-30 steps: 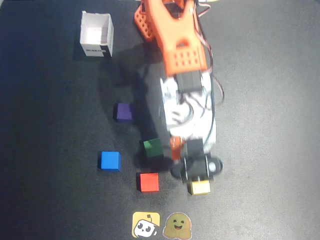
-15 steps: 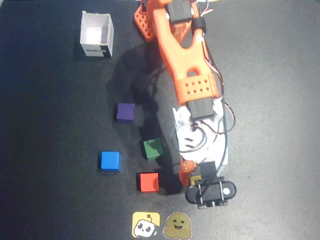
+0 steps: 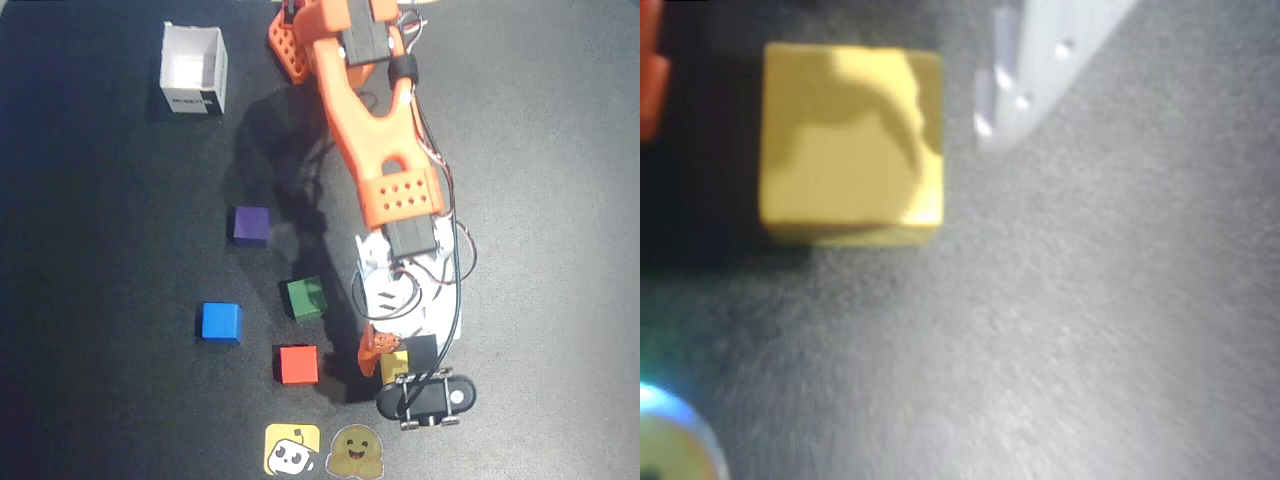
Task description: Put the yellow cube on top of the green cube.
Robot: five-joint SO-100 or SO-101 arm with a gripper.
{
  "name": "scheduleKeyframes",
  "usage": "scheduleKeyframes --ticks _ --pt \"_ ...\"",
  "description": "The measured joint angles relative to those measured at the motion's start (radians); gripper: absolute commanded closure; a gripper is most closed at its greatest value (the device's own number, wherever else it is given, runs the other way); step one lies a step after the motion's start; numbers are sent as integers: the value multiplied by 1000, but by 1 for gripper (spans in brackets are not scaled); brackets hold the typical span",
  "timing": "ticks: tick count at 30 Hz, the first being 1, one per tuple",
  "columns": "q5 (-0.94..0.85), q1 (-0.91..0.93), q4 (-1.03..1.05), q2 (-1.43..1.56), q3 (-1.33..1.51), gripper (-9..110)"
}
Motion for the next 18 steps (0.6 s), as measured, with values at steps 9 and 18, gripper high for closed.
scheduleKeyframes --ticks 9,18 --pt "26 0 0 -28 0 77" --pt "55 -8 0 -52 0 78"
